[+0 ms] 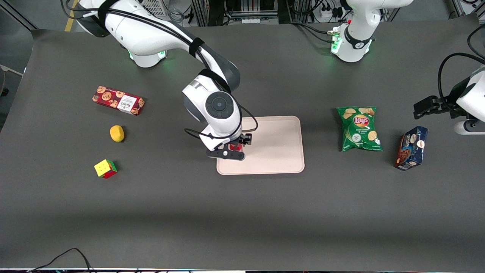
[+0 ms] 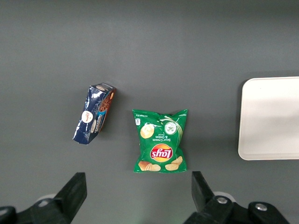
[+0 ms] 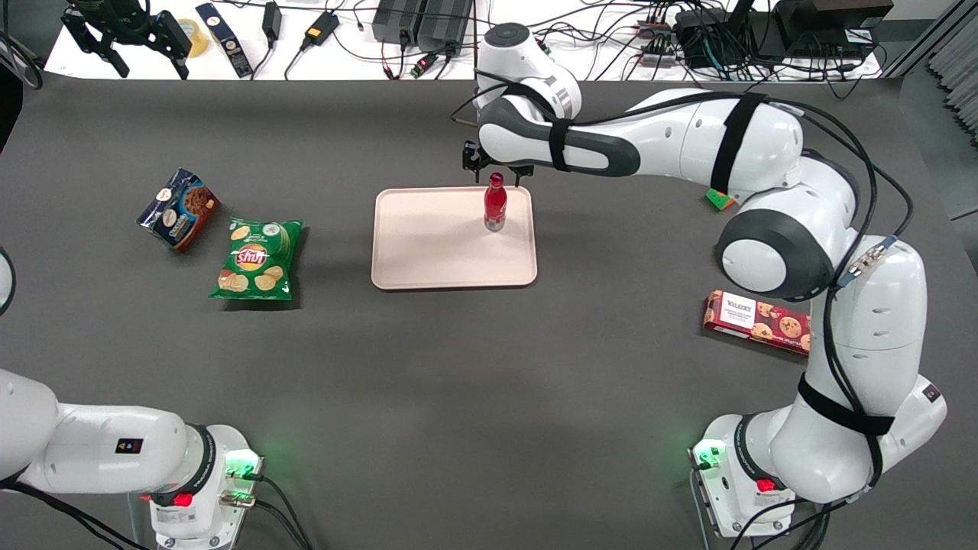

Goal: Place coke bottle on tray

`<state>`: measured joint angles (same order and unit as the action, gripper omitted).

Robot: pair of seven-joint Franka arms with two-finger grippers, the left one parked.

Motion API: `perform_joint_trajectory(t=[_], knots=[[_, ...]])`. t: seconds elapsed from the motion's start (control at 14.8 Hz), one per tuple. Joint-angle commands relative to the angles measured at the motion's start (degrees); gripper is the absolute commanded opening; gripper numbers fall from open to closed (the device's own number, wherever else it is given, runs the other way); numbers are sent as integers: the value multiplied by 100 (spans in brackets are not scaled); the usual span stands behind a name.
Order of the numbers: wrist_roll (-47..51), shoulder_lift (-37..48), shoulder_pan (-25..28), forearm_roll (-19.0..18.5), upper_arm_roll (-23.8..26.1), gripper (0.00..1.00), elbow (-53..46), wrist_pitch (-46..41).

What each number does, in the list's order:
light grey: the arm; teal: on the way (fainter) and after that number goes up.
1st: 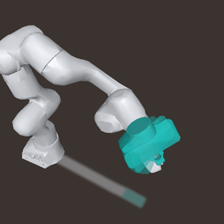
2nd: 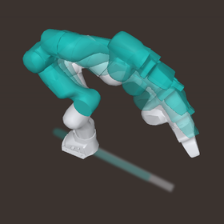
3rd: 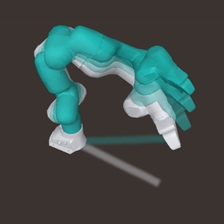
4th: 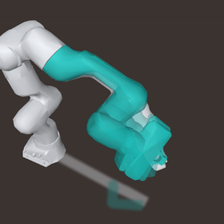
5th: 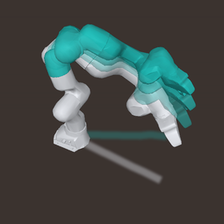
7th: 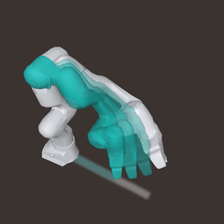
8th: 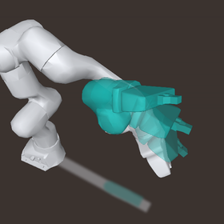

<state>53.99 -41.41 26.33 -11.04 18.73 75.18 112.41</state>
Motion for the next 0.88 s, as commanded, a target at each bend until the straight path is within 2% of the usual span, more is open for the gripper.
perform_joint_trajectory(t=[0.0,0.2,0.34,0.47,0.68,0.81], knots=[[165,176,-39,-153,26,100,119,71],[-150,903,-372,-136,61,100,715,79],[-843,1536,-828,-22,96,100,1207,79],[-1336,2177,-1216,407,105,100,1638,88],[-2074,3118,-1726,524,-17,100,2367,79],[-2531,3768,-1894,890,-350,100,2868,97]])
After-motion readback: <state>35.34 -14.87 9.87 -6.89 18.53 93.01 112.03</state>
